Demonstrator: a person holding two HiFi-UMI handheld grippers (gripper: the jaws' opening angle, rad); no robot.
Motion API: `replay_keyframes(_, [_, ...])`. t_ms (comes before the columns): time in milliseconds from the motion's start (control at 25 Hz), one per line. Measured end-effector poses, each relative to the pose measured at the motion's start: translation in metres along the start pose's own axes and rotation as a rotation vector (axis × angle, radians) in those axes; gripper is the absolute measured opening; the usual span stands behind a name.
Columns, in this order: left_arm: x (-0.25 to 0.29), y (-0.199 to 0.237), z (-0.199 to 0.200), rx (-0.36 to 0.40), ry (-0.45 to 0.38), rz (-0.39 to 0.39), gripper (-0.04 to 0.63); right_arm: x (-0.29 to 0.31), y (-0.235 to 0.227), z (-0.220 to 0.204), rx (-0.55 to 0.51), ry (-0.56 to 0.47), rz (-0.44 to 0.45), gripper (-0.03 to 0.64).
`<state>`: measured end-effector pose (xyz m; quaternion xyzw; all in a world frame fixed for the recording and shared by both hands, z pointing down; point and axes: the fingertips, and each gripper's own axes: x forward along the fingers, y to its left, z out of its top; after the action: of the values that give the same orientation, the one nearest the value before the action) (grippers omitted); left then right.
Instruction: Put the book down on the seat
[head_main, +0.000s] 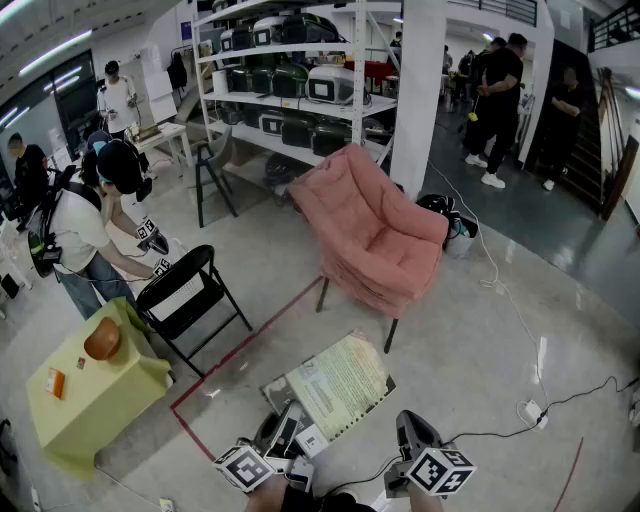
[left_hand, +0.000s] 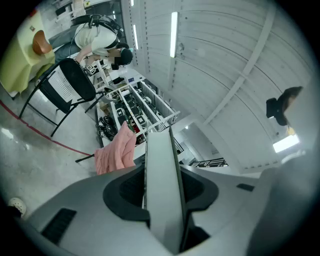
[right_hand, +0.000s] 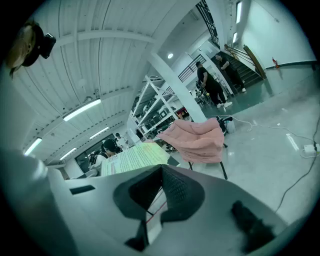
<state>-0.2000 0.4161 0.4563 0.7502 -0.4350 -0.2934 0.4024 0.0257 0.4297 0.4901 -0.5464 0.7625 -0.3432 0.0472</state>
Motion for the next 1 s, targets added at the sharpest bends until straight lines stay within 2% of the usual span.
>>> replay_keyframes(160, [-0.018,-0.017,-0.019,0.038,0.003,0.019,0.170,-0.030,-0.003,-0.001,-0.015,-0.008,0.021,0.012])
replay_keyframes(520, [-0.030,-0.033,-0.039,0.010,0.001,0.043,0.170,-0.047,0.000,-0.001,-0.028,-0.028,0.059,0.012])
replay_keyframes(680, [-0.019,-0.029,-0.040,-0.002,0.010,0.089,0.170,-0.039,0.001,0.010,-0.027,-0.036,0.081,0.013])
replay_keyframes(840, [0.005,-0.028,-0.040,-0.021,0.015,0.064,0.170,-0.026,0.000,0.023,-0.034,-0.042,0.092,0.013])
replay_keyframes(1000, [0.032,-0.022,-0.043,-0.008,0.037,0.071,0.170,-0.008,-0.005,0.035,-0.041,-0.046,0.096,0.013])
